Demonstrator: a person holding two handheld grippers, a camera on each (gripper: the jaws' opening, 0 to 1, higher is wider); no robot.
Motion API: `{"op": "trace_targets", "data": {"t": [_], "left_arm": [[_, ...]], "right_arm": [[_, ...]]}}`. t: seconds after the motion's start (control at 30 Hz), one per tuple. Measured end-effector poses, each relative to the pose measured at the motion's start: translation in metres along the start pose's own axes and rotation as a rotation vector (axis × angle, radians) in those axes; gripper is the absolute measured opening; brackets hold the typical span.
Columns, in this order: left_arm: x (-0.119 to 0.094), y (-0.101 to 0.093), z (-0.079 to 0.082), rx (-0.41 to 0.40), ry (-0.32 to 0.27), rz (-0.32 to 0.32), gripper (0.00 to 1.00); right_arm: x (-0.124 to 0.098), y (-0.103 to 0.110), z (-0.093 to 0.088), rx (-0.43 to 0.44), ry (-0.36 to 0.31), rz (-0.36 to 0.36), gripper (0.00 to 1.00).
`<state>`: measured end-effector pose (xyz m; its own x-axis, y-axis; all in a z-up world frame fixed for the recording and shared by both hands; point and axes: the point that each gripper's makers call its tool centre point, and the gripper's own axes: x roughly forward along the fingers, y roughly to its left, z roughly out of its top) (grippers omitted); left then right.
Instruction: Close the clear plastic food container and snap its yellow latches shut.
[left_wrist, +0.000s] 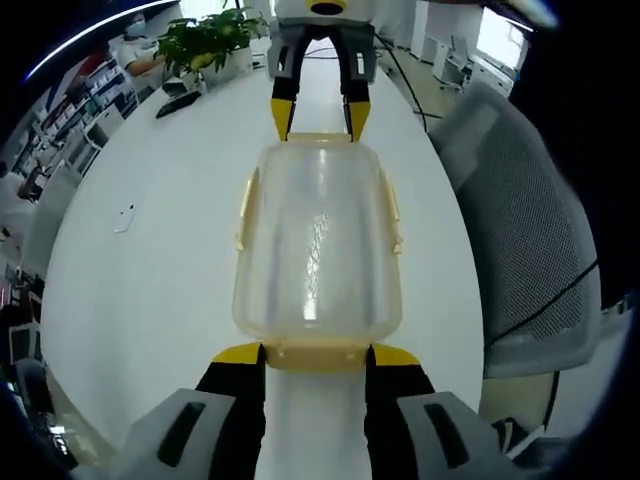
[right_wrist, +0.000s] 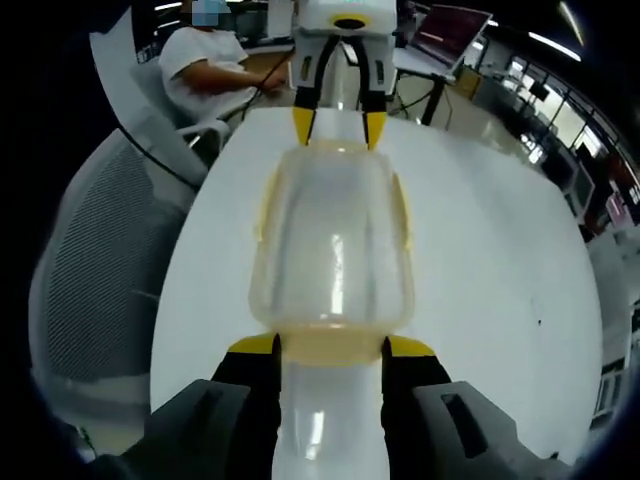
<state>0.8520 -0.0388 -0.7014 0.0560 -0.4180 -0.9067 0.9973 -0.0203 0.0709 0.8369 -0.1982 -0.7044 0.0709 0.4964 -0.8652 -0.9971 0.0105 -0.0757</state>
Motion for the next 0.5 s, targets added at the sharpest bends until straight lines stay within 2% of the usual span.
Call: {"op": "trace_targets", "data": {"t": [0.23, 0.5], "left_arm": [[0.008, 0.005, 0.025, 0.011, -0.019, 0.003, 0.32], [0.021, 0.010, 0.040, 0.011, -0.024, -0.005, 0.32]], "right_arm": [[-0.012, -0.005, -0.022, 0.010, 0.024, -0.009, 0.35], [-0.018, -0.008, -0.044, 0.022, 0.048, -0.004, 0.36]]}}
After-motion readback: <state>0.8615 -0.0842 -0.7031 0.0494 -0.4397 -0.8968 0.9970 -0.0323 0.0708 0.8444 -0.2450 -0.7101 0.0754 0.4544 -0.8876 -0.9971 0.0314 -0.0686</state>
